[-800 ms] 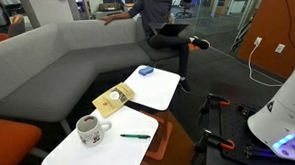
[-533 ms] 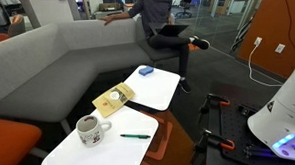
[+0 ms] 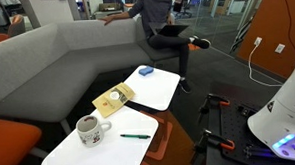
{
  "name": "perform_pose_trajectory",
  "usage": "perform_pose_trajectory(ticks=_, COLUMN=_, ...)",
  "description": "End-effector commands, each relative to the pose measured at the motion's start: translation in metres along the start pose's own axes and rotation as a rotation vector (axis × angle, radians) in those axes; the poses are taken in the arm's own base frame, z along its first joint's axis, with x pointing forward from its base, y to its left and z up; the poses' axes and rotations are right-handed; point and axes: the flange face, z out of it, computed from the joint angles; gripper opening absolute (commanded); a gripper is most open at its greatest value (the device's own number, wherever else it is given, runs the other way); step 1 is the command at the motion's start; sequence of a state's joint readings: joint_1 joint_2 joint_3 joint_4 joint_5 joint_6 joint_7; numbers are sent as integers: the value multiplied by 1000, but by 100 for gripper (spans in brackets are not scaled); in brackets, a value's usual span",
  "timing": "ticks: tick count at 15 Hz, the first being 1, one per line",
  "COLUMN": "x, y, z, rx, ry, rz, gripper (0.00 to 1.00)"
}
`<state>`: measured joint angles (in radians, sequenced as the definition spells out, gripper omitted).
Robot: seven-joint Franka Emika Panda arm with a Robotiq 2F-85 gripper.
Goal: Pick up the pen from the table and put it in the cup.
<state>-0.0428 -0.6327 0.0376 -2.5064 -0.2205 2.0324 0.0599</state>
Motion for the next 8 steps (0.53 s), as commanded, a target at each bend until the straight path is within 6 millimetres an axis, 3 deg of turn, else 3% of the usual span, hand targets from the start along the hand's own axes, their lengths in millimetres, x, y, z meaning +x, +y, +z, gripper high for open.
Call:
perform_pose_trajectory(ticks=1, x=32, y=-42, z=50, rx=71, ry=60, rz=-106, gripper=100)
perform_pose_trajectory(ticks=5, x=63, y=-96, z=125, rx=164, ry=65, rz=-211, gripper=100)
perform_pose_trajectory(ticks=8, x=69, y=-131, z=186, rx=229, ry=-50, rz=-313, gripper=100)
